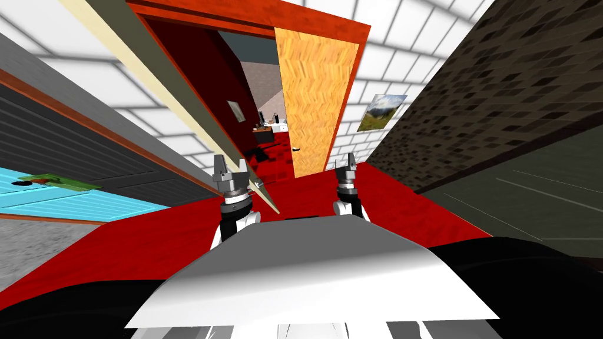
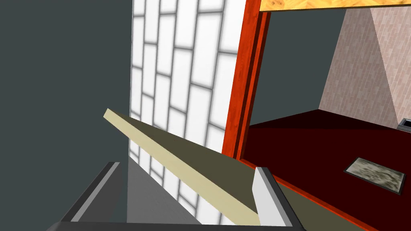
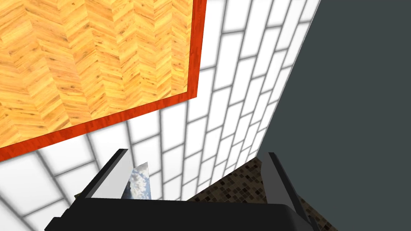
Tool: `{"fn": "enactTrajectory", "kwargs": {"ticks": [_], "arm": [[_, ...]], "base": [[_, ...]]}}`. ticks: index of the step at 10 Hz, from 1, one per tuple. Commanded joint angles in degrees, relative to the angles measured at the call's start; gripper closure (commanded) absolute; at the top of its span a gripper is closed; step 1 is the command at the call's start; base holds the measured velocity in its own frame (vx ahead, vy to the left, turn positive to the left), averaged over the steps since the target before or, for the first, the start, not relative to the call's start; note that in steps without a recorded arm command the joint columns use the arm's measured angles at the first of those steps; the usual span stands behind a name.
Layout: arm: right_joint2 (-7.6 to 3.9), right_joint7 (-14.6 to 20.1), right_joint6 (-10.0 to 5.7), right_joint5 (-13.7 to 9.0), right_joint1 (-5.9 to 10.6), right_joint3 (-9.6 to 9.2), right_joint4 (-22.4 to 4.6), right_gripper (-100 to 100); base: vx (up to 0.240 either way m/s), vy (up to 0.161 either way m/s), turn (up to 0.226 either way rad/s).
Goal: Pull the door open
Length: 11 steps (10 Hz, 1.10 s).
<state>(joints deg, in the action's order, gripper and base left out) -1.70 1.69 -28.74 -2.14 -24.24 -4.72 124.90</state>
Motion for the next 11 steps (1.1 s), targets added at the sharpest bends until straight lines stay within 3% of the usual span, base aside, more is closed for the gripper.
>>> {"fn": "enactTrajectory", "kwargs": {"ticks": [1, 11], "arm": [[-0.37, -0.18, -0.19, -0.11, 0.68, -0.22, -1.78, -100], [-1.91, -1.17, -2.52, -0.72, 5.24, -1.44, -14.20, -100]], "base": [[0.135, 0.004, 0.047], [0.094, 0.001, 0.039]]}}
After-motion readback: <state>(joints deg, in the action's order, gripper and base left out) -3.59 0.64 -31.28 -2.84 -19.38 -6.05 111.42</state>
